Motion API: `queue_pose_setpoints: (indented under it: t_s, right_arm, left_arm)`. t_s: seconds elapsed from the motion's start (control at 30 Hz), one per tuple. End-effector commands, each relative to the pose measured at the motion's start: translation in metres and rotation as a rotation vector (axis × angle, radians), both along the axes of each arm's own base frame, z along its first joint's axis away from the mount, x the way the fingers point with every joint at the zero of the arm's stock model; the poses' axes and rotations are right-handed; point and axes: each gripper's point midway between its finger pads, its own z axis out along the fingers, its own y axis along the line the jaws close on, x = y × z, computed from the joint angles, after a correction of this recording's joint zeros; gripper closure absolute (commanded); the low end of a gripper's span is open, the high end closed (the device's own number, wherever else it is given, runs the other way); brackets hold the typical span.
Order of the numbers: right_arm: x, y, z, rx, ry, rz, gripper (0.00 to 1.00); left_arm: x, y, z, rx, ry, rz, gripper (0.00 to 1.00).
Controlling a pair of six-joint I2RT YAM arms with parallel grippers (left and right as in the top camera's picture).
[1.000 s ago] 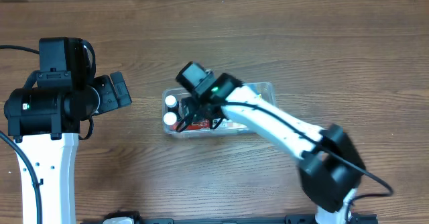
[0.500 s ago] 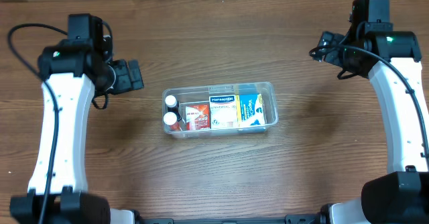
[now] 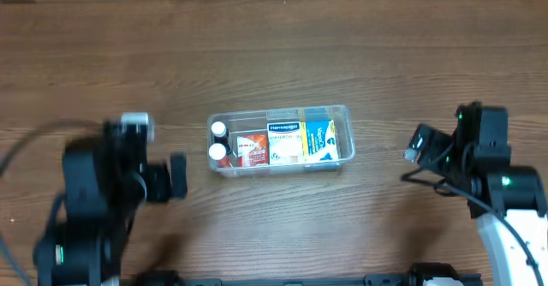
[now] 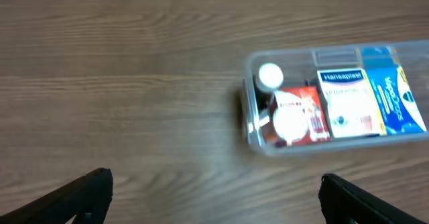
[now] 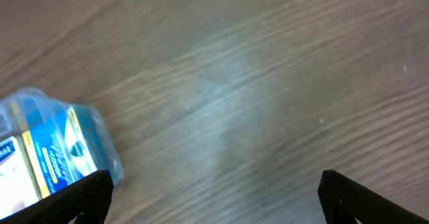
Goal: Pack container
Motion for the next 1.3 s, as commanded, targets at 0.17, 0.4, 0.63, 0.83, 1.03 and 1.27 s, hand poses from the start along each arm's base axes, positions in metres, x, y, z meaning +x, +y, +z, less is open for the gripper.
queue_pose_setpoints:
  t_s: [0.17,0.4,0.63,0.83,1.03,1.27]
  right_arm:
    - [-0.005,-0.001,-0.007,0.003,0.01,-0.02,0.0]
    - [-0.003,-0.002,-0.016,0.003,0.053,-0.02,0.0]
    - [-0.005,0.023,0.023,0.018,-0.419,0.141,0.0]
    - [-0.013,0.051,0.024,0.058,-0.86,0.27,0.0]
    - [-0.011,0.054,0.046,-0.115,-1.196,0.361,0.0]
    - [-0.005,0.054,-0.006,-0.207,-1.03,0.432,0.0]
  left_arm:
    - [-0.037,-0.003,-0.001,-0.006,-0.093,-0.005,0.0]
    - [-0.037,-0.003,-0.001,-0.006,-0.093,-0.005,0.0]
    - [-0.037,-0.003,-0.001,-0.006,-0.093,-0.005,0.0]
    - [-0.037,-0.003,-0.001,-0.006,-0.093,-0.005,0.0]
    - [-0.037,-0.003,-0.001,-0.007,-0.093,-0.005,0.0]
    - [-0.037,-0.003,-0.001,-0.006,-0.093,-0.005,0.0]
